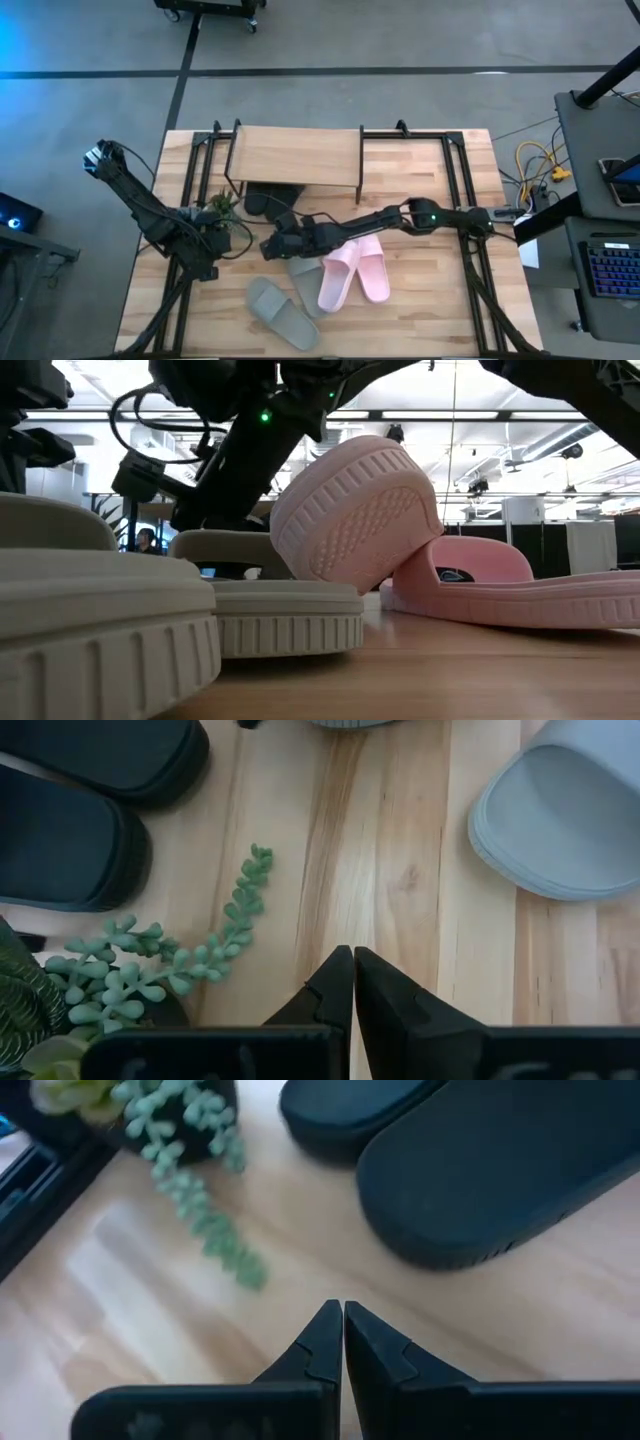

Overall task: Pick and place slides into the shelf
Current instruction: Adjust the black slide

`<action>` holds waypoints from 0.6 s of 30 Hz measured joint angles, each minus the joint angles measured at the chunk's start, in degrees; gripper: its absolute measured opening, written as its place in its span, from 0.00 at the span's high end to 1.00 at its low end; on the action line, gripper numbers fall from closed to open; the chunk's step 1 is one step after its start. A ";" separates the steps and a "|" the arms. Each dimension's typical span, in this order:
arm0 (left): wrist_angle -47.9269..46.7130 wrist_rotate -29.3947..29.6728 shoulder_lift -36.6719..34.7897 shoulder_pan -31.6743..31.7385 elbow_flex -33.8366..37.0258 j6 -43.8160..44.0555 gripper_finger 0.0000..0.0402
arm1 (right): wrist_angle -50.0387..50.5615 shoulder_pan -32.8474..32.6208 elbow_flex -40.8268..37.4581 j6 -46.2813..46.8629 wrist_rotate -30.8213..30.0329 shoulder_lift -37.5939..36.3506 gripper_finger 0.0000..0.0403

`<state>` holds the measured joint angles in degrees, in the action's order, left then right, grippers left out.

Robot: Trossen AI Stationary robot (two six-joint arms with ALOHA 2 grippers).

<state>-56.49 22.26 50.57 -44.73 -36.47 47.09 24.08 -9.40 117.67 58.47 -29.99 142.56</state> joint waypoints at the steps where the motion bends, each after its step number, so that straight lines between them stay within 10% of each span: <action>1: 0.00 0.02 0.04 0.00 0.00 0.00 1.00 | -0.02 0.18 -0.02 -0.37 -0.16 0.00 0.98; 18: -0.04 2.16 -0.09 0.00 0.07 -2.59 1.00 | -0.37 3.48 -3.63 -7.07 -7.67 0.11 0.98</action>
<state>-56.53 24.42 50.48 -44.73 -36.40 44.50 23.70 -5.92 114.04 51.40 -37.66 142.67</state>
